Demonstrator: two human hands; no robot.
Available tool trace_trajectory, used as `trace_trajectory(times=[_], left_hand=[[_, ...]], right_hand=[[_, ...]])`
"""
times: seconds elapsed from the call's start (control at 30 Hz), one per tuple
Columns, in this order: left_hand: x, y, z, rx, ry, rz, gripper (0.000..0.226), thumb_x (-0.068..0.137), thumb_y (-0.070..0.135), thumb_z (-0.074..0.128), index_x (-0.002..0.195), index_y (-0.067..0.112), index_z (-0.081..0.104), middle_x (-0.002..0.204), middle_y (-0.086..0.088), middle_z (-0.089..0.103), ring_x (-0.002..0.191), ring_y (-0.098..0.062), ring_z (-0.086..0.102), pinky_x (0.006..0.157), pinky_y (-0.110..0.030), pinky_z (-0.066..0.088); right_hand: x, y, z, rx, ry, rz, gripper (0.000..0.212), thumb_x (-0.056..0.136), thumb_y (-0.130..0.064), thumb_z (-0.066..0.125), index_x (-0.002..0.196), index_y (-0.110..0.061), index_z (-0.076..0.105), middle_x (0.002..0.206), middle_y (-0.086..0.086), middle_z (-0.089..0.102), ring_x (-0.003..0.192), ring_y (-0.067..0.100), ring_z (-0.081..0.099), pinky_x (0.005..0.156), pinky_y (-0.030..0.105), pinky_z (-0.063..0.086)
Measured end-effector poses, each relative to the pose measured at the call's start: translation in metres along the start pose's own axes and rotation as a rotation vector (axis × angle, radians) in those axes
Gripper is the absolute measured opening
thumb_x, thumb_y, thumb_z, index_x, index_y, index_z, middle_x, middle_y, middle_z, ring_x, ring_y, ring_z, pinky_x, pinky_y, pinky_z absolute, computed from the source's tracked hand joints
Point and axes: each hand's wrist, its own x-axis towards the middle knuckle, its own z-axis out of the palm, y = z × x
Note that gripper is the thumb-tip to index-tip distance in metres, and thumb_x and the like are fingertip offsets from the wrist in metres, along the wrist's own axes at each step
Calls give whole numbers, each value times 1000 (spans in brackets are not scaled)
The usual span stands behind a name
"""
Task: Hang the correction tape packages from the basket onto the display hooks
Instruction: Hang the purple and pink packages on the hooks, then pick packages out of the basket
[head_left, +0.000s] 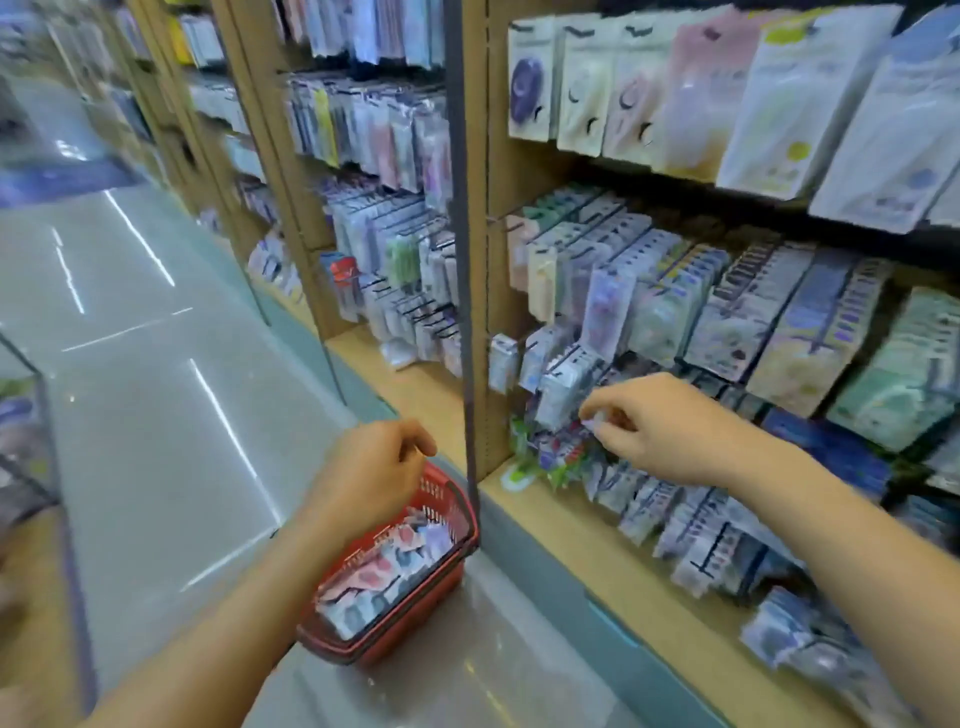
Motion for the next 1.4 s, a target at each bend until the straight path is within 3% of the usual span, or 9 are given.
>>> trace_trajectory(times=[0.1, 0.23, 0.4, 0.5, 0.67, 0.87, 1.0, 1.13, 1.4], left_hand=[[-25, -79, 15, -9, -16, -156, 27, 90, 12, 52, 98, 25, 73, 92, 3, 73, 92, -24, 67, 74, -29, 47], [-56, -163, 41, -80, -47, -402, 23, 89, 13, 55, 95, 28, 72, 83, 3, 68, 88, -25, 67, 69, -28, 42], [-68, -237, 81, -178, -102, -632, 29, 84, 7, 57, 86, 36, 63, 71, 4, 65, 80, -24, 65, 69, -29, 45], [-56, -273, 108, -212, -129, -721, 31, 84, 1, 55, 98, 24, 72, 91, 0, 72, 89, -22, 66, 72, -27, 44], [-15, -336, 162, -295, -169, -862, 31, 87, 0, 52, 98, 19, 73, 94, 3, 71, 94, -18, 65, 71, -20, 37], [51, -410, 239, -324, -256, -924, 29, 90, 1, 51, 103, 14, 73, 105, 2, 72, 100, -15, 65, 85, -22, 45], [90, -460, 308, -250, -386, -883, 29, 90, 7, 52, 112, 15, 69, 110, 0, 70, 103, -19, 63, 83, -25, 44], [125, -515, 398, -181, -586, -773, 33, 92, 15, 55, 124, 13, 65, 125, -6, 67, 116, -27, 61, 92, -30, 45], [168, -619, 555, 60, -840, -593, 47, 94, 48, 52, 124, 11, 50, 127, -14, 59, 119, -35, 53, 98, -42, 44]], right_hand=[[28, -27, 58, 205, -42, 79, 24, 97, -24, 57, 118, -22, 69, 100, 0, 71, 85, 15, 62, 74, 25, 46], [61, -58, 128, 457, -61, 140, 21, 91, -8, 64, 109, -16, 72, 85, -3, 68, 65, -1, 56, 61, 7, 38], [106, -76, 218, 718, -165, 236, 34, 89, -4, 65, 93, -38, 67, 78, 3, 67, 70, 22, 62, 67, 35, 49], [142, -81, 268, 903, -197, 370, 33, 93, -1, 60, 94, -33, 68, 78, 1, 64, 71, 19, 65, 60, 29, 48], [215, -81, 349, 1111, -252, 622, 25, 95, 3, 55, 112, -11, 65, 89, 13, 64, 73, 20, 60, 60, 26, 48], [300, -77, 468, 1060, -336, 754, 23, 96, 1, 54, 111, -13, 62, 88, 11, 59, 70, 16, 56, 57, 20, 47], [346, -74, 561, 992, -409, 769, 25, 94, -10, 59, 118, -16, 62, 87, 7, 65, 75, 18, 58, 69, 33, 49], [381, -74, 654, 838, -559, 632, 40, 89, -9, 67, 126, -18, 54, 102, 10, 62, 83, 24, 58, 72, 31, 43], [413, -82, 809, 427, -838, 283, 69, 86, -9, 63, 149, -15, 35, 142, 16, 50, 130, 29, 48, 100, 31, 39]])
